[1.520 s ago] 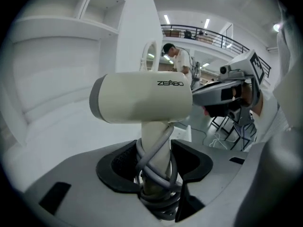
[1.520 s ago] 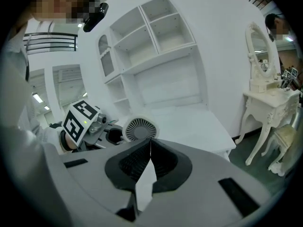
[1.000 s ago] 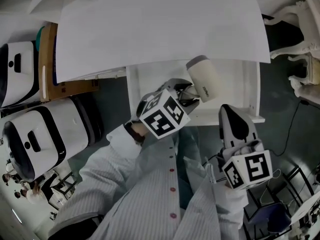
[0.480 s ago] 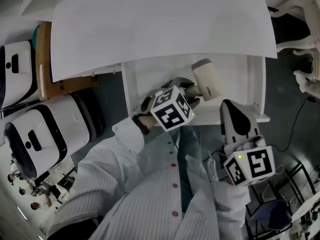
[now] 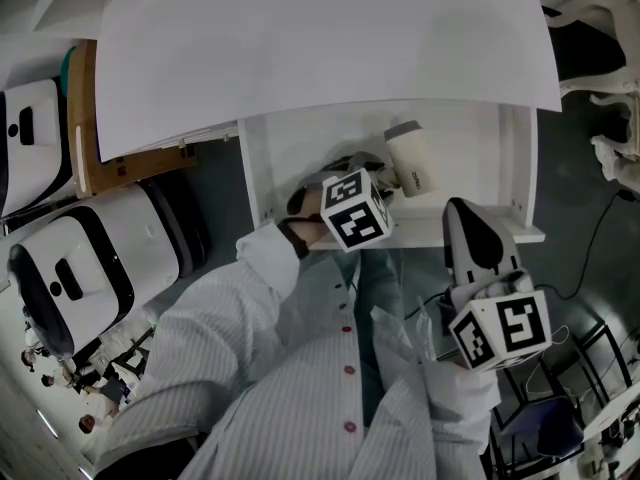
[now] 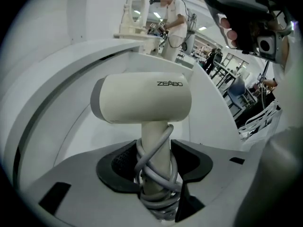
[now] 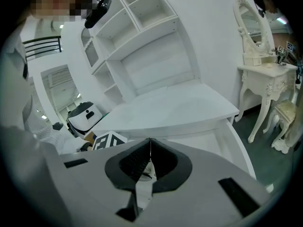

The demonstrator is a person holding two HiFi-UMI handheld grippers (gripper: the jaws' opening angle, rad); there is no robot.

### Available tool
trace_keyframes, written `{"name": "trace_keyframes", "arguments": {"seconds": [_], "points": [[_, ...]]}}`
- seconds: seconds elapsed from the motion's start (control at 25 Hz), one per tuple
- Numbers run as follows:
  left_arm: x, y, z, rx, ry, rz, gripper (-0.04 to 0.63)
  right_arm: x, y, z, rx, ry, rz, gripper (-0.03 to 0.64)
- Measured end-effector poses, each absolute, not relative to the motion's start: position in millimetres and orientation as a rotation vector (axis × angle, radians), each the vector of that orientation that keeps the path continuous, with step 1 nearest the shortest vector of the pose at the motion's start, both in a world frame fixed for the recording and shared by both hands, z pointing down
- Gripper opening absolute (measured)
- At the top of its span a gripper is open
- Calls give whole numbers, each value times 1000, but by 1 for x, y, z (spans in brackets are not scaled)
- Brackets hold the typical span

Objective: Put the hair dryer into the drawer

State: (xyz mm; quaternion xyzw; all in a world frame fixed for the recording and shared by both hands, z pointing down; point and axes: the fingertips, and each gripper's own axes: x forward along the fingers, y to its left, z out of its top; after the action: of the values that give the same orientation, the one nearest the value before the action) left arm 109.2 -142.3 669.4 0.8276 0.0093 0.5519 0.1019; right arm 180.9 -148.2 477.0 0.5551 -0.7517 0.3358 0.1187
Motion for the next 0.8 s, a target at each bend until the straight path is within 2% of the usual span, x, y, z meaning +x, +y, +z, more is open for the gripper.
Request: {"name": "trace_keyframes", "arguments": {"seconds": [0.8], "points": [[105,-135,704,2378,47,1718,221,185,-145,490,1632,-2167,1026,11]]}}
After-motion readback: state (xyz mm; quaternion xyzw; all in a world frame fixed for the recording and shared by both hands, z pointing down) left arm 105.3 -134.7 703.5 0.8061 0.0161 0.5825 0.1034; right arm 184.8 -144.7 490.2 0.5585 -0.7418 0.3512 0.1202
